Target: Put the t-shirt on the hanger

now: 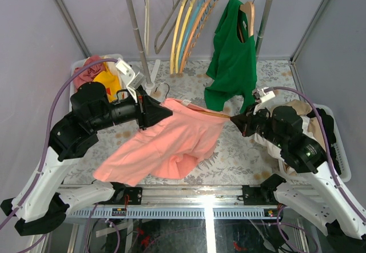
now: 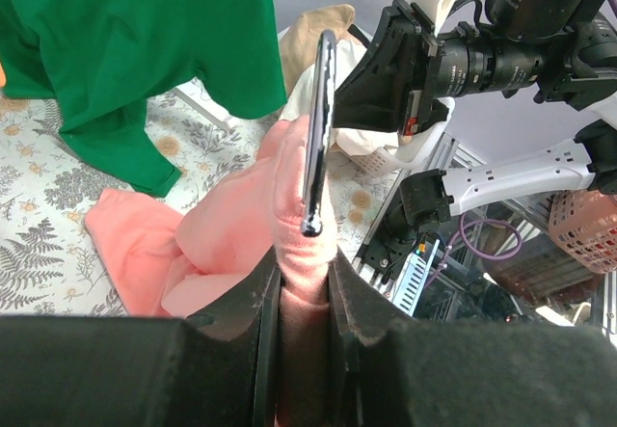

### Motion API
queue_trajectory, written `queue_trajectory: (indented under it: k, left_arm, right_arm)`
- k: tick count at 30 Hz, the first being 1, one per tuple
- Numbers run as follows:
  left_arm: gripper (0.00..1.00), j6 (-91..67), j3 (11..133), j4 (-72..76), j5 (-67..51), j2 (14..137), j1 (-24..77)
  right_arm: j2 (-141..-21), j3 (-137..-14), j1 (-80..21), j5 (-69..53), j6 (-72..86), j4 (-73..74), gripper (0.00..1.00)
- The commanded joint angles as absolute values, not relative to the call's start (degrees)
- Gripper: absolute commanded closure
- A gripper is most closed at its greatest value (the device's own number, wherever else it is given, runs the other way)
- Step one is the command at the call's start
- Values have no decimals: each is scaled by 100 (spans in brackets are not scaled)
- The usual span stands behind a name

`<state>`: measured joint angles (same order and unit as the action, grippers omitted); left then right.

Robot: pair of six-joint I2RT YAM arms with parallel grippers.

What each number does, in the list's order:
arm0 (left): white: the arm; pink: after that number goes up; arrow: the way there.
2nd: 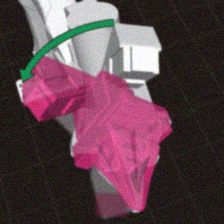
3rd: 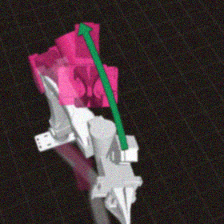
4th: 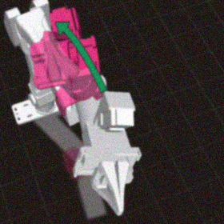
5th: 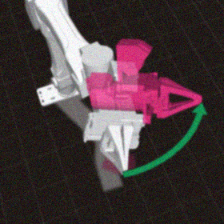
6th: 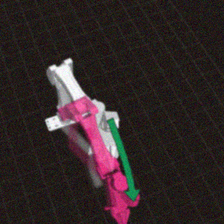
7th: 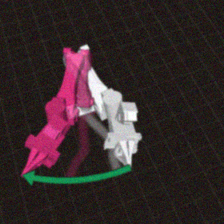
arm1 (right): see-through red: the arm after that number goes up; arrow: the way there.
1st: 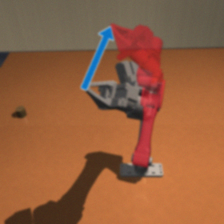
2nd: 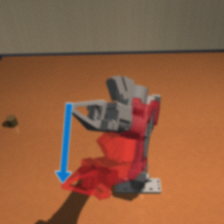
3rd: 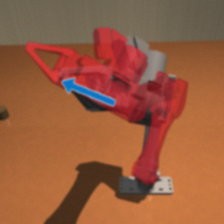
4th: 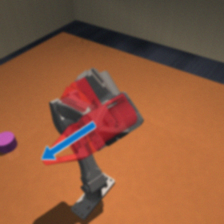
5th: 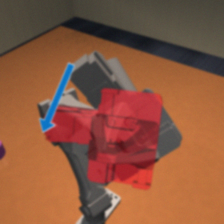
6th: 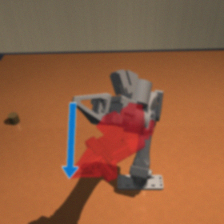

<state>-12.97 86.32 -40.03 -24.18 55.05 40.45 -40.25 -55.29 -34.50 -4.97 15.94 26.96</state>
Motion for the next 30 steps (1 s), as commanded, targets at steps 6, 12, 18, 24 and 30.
queue_trajectory:
  k: [6,12,18,24,30]
  left_arm:
    - [100,-1373,8869,-3568,-2608,5560,4049]
    - [100,-1369,8777,-3514,-2575,5615,4035]
    - [100,-1397,8708,-3424,-2587,5638,4036]
    - [100,-1293,8952,-3646,-2424,5586,4042]
    - [100,-1238,9396,-4069,-2411,5579,4034]
  right_arm:
    - [-3901,-6335,-3457,-282,1446,2976,100]
    - [-3885,-6746,-3454,-423,1482,3024,100]
    - [-4130,-7137,-3462,-318,1530,3228,100]
    - [-4335,-6930,-3455,-463,1992,3873,60]
    - [-3711,-6225,-3458,-1061,2065,3321,26]
